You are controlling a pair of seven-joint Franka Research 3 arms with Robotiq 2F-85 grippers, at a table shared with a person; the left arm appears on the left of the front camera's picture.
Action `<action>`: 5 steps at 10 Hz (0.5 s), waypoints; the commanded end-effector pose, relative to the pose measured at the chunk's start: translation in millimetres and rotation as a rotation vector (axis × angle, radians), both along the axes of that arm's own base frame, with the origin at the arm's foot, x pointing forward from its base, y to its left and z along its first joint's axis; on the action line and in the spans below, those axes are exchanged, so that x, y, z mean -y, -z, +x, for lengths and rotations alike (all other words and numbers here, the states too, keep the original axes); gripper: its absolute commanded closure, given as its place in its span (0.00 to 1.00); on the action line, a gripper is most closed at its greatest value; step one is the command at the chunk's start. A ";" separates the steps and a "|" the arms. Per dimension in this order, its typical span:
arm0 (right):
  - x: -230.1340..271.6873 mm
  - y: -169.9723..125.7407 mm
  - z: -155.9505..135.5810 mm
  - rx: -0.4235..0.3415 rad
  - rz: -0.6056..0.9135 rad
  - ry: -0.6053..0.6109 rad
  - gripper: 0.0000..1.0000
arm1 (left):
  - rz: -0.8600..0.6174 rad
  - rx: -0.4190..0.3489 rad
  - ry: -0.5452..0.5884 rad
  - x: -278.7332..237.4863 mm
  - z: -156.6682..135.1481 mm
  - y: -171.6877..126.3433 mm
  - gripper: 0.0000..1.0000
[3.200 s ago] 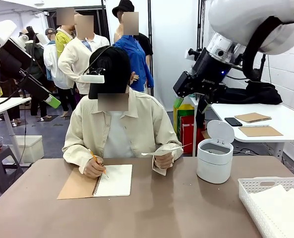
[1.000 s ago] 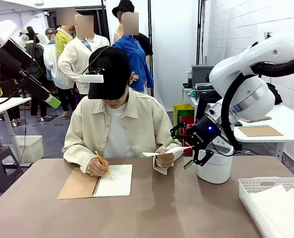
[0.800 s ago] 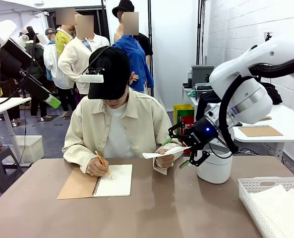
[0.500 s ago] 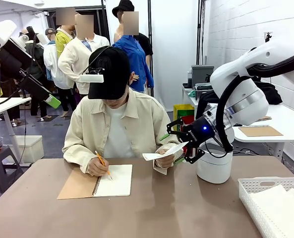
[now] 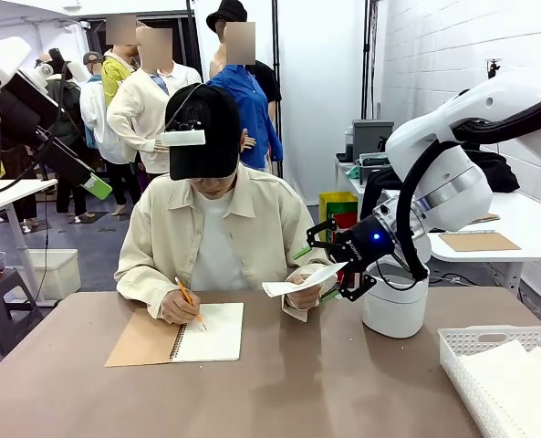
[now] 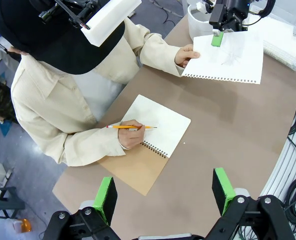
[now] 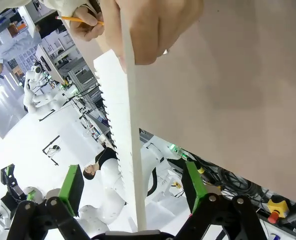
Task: Sort the paper based on its condition.
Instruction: If a person hands you a paper, place it in the Organizing basket , and if it's crumpled, put it in the Trash can.
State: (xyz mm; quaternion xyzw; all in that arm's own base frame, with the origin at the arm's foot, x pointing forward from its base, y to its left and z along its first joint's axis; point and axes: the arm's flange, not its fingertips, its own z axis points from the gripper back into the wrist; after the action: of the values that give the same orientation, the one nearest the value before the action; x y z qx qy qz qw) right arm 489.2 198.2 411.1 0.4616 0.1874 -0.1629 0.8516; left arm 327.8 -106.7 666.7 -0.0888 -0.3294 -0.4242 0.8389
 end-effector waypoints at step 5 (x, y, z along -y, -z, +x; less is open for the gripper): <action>3.4 0.9 -0.3 -0.012 0.002 0.018 0.79 | -0.004 0.003 -0.004 -0.2 1.2 -1.3 0.00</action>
State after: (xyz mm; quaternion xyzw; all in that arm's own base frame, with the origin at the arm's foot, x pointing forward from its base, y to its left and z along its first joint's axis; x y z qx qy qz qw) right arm 490.3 195.1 410.4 0.4619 0.1867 -0.1662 0.8510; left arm 327.8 -106.7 666.7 -0.0888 -0.3294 -0.4242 0.8389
